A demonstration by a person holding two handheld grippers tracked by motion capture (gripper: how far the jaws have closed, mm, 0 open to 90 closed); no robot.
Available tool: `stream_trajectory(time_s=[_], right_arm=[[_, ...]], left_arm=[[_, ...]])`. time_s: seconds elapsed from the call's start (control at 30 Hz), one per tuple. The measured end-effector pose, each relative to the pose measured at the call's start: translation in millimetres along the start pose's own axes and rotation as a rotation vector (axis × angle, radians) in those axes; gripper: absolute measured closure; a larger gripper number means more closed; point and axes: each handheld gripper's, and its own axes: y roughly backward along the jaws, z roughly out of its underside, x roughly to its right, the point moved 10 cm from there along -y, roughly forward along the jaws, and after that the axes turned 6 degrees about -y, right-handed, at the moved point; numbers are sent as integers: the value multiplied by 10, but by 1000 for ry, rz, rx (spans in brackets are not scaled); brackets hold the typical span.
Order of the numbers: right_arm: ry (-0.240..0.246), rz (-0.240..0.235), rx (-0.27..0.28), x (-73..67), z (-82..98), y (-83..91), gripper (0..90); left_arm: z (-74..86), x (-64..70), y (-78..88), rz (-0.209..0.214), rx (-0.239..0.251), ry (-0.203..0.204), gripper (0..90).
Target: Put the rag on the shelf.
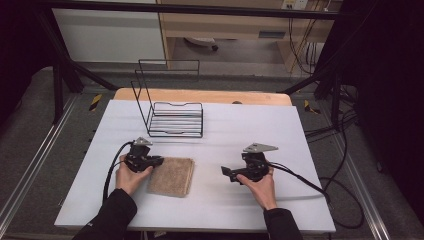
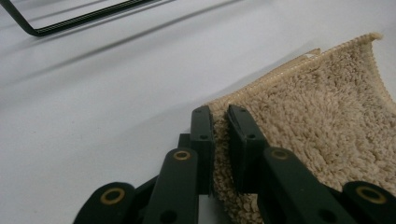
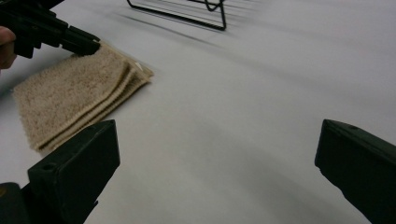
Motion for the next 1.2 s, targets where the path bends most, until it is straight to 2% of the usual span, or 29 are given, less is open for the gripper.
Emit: stream_trajectory(time_s=[0.03, 0.07, 0.1, 0.17, 0.2, 0.23, 0.37, 0.47, 0.57, 0.6, 0.63, 0.67, 0.8, 0.87, 0.9, 0.93, 0.97, 1.07, 1.1, 1.2], right_arm=[[0, 0, 0, 0, 0, 0, 4], [10, 0, -1, -90, -59, -100, 5], [10, 0, -1, -90, -59, -100, 5], [18, -5, -1, -186, -118, -196, 8], [26, -7, -6, -278, -166, -289, 13], [26, -7, -6, -278, -166, -289, 13], [50, 4, -34, -425, -218, -485, 29], [42, -1, -46, -504, -240, -617, 69], [17, -6, -64, -541, -227, -733, 118], [16, -4, -73, -557, -211, -803, 149], [16, -4, -73, -557, -211, -803, 149], [18, -7, -82, -590, -195, -865, 199], [9, -12, -94, -631, -181, -948, 262], [25, -6, -105, -658, -169, -1002, 299], [23, -8, -116, -685, -155, -1047, 351], [23, -8, -116, -685, -155, -1047, 351], [27, 0, -125, -691, -142, -1081, 403], [31, 9, -149, -690, -111, -1125, 470], [31, 9, -149, -690, -111, -1125, 470], [26, -1, -157, -693, -96, -1141, 543]], left_arm=[[1, 3, 0, -1, -2, -2, 807], [1, 4, 1, -2, -2, -4, 808], [2, 5, 2, -4, -2, -5, 808], [1, 8, 2, -9, -2, -4, 807], [0, 6, 1, -13, -1, -11, 808], [-1, 9, 1, -18, -1, -13, 808], [-2, 22, 1, -35, -1, -26, 815], [-2, 20, 1, -31, 2, -22, 816], [-3, 18, 0, -29, 1, -25, 816], [-3, 17, 0, -28, 1, -24, 815], [-3, 17, 1, -27, 0, -24, 815], [-3, 16, 1, -26, 0, -24, 814], [-2, 13, 1, -25, -1, -25, 811], [-2, 15, 0, -23, -1, -26, 809], [-2, 15, 0, -23, -1, -26, 808], [-2, 16, 0, -23, -2, -28, 808], [-2, 16, 0, -23, -2, -29, 807], [-2, 15, 0, -21, -1, -32, 805], [-1, 14, 0, -20, -1, -31, 805], [-2, 13, -1, -18, 1, -33, 805]])
